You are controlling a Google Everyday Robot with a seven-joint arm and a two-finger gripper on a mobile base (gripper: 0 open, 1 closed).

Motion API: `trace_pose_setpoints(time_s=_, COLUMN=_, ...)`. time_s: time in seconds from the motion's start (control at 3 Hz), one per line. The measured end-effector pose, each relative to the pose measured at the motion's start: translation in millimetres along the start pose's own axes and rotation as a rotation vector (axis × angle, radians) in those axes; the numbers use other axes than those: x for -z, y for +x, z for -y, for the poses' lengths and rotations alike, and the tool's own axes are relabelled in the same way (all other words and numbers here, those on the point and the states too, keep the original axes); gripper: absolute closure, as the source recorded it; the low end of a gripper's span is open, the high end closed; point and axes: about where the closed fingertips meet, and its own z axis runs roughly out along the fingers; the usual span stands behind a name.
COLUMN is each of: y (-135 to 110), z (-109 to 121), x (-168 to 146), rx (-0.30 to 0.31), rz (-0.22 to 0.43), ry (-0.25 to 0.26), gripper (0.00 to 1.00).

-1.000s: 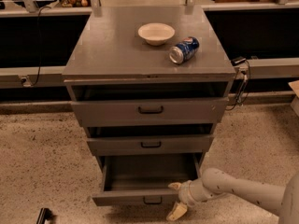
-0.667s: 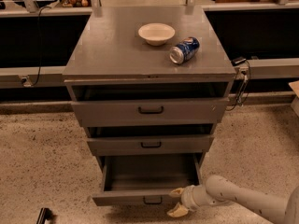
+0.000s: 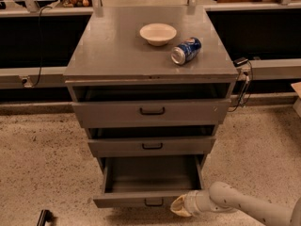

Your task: Close bottom drawer

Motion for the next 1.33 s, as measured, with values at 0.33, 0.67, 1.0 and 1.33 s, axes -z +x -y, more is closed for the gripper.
trace_pose_setpoints(time_s=0.33, y=7, z=-1, x=-18, rx=-0.024, rz=0.016, ry=-0.035, gripper=1.0)
trace_pose_setpoints(time_s=0.67, y=24, z=-1, x=-48, rx=-0.089, rz=0.065, ry=0.003, gripper=1.0)
trace_pose_setpoints(time_s=1.0, y=44, z=1, x=-67, rx=-0.127, rz=0.123, ry=0.087, gripper=1.0)
trace_pose_setpoints(time_s=1.33, y=58, z=4, x=-79, rx=-0.139, rz=0.153, ry=0.152, gripper=1.0)
